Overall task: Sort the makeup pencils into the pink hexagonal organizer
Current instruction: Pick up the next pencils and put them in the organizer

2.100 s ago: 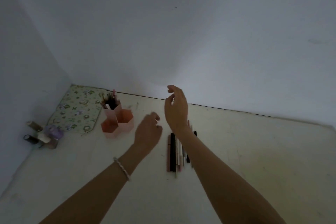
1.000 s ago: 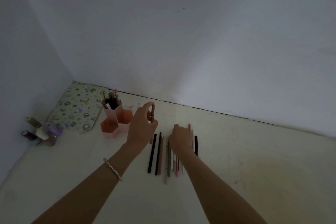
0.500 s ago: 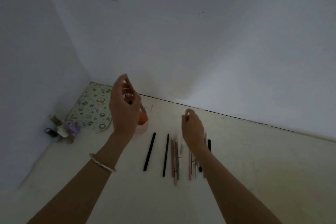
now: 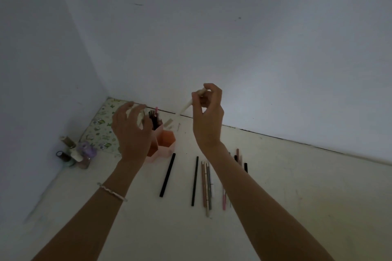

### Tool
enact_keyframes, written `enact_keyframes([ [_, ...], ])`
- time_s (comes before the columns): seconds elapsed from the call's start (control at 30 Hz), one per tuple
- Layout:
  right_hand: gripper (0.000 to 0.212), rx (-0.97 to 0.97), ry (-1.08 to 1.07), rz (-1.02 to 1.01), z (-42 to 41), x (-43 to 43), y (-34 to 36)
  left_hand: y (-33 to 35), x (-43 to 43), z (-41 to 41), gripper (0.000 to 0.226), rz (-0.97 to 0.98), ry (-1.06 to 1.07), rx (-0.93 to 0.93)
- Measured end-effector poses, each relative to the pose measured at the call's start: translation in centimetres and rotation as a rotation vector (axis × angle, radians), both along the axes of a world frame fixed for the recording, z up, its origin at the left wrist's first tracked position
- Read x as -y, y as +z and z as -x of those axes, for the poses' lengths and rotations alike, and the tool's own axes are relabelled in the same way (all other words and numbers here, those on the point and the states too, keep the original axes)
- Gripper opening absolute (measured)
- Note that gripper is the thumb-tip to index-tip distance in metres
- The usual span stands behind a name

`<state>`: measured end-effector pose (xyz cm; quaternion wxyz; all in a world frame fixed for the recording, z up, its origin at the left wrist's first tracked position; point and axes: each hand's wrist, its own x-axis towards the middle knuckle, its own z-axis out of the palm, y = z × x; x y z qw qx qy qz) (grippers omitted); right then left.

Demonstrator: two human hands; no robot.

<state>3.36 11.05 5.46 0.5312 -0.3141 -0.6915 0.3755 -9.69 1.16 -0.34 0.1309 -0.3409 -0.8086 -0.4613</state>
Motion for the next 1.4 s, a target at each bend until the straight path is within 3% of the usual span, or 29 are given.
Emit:
enact_keyframes([
  [0.13,0.02,0.039,0.037,-0.04,2.5,1.1,-0.2,1.4,0.4,0.5,0.035,-0.091,0.002,0.096],
  [0.3,0.02,0.35,0.126,-0.126,3.7,1.8,-2.9,2.3,0.5,0.7,0.038,-0.129,-0.029,0.177],
  [0.43,0.035,0.544,0.163,-0.354,3.5,2.0,-4.4,2.4,0.8,-0.8,0.031,-0.147,-0.06,0.213],
  [0.5,0.044,0.504,0.11,-0.262,2.6,1.7,-4.5,1.9,1.3,-2.6,0.021,-0.101,-0.144,0.216],
  [0.57,0.044,0.431,0.021,-0.135,1.2,1.0,-4.6,0.6,1.7,-4.9,0.016,0.054,-0.276,0.183],
  [0.7,0.039,0.455,-0.049,0.022,-2.2,-0.4,-5.2,-3.9,2.0,-8.4,0.003,0.617,-0.391,0.054],
  [0.8,0.035,0.534,-0.044,0.077,-4.1,-0.7,-6.1,-7.1,2.3,-8.9,0.043,0.937,-0.327,-0.016],
  [0.9,0.028,0.653,-0.016,0.114,-5.6,-0.7,-7.5,-7.6,2.0,-9.1,0.046,1.048,-0.318,-0.049],
  [0.97,0.028,0.776,0.005,0.166,-6.3,-0.4,-8.6,-6.6,1.3,-9.4,0.039,1.007,-0.377,-0.018],
  [1.07,0.032,0.942,0.008,0.215,-6.8,0.0,-10.5,-3.9,0.3,-9.7,0.022,0.657,-0.449,0.162],
  [1.2,0.025,1.093,-0.026,0.257,-6.3,0.9,-12.0,-0.4,0.1,-9.3,0.042,0.257,-0.485,0.203],
  [1.4,0.035,1.125,0.04,0.315,-5.3,2.4,-13.9,2.5,0.1,-6.5,0.058,-0.013,-0.413,0.172],
])
